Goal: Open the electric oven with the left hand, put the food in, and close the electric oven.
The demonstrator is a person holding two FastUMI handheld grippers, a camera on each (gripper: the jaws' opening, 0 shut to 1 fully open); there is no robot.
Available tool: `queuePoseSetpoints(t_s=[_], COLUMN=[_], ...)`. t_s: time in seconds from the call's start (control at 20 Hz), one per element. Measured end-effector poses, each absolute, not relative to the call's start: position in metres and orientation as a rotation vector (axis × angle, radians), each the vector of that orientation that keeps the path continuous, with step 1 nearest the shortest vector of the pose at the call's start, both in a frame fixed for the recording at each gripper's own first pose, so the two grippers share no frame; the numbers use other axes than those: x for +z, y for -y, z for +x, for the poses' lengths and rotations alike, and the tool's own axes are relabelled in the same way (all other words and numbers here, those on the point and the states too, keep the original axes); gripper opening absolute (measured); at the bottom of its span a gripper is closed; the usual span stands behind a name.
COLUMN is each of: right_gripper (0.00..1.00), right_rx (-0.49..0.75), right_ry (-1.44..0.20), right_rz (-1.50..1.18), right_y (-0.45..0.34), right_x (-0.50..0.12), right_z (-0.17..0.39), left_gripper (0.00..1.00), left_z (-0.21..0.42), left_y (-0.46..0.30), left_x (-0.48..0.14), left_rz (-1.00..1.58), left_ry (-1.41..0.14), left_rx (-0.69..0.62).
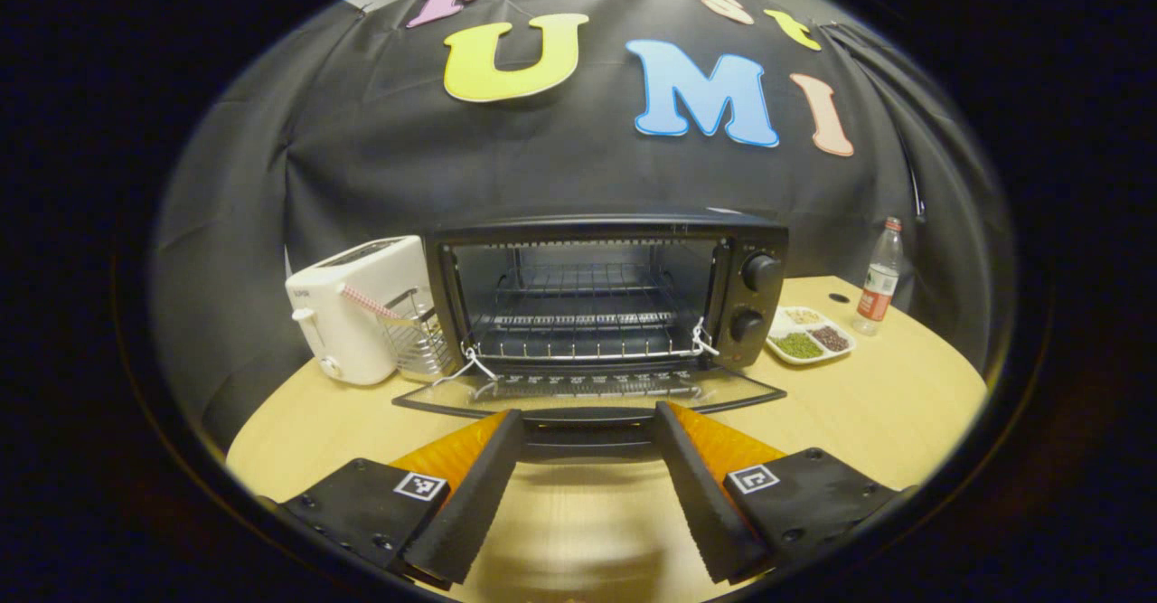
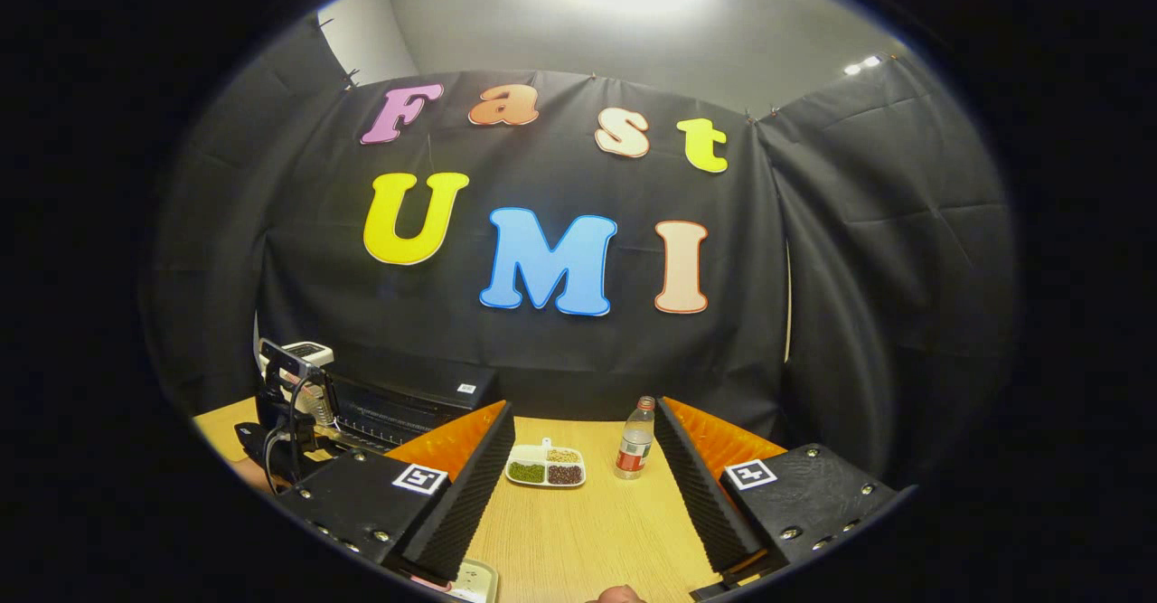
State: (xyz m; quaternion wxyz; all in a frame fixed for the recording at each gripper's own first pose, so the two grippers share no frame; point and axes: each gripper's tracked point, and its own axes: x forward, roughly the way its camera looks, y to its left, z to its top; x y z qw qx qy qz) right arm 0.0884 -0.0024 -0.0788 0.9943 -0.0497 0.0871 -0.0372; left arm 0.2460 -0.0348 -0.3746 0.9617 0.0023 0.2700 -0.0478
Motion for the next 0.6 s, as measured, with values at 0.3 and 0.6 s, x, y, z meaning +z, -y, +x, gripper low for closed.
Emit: queuePoseSetpoints(t_s=[0.3,0.6], right_gripper=[0.96,0.96], right_rx=[-0.026,0.032], right_ry=[-0.164,-0.174], right_rz=[-0.091,-0.053], right_y=[-0.013,-0.029], right_x=[-0.077,-0.087], right_z=[0.092,0.098], left_gripper=[0.97,0.97], left_z=[0.227,0.217], left_y=[0.033,0.021], left_x=[-0.37,-0.276], left_rz=[-0.009,-0.014], left_ry=[-0.556,-0.387], left_rx=[-0.093,-0.088])
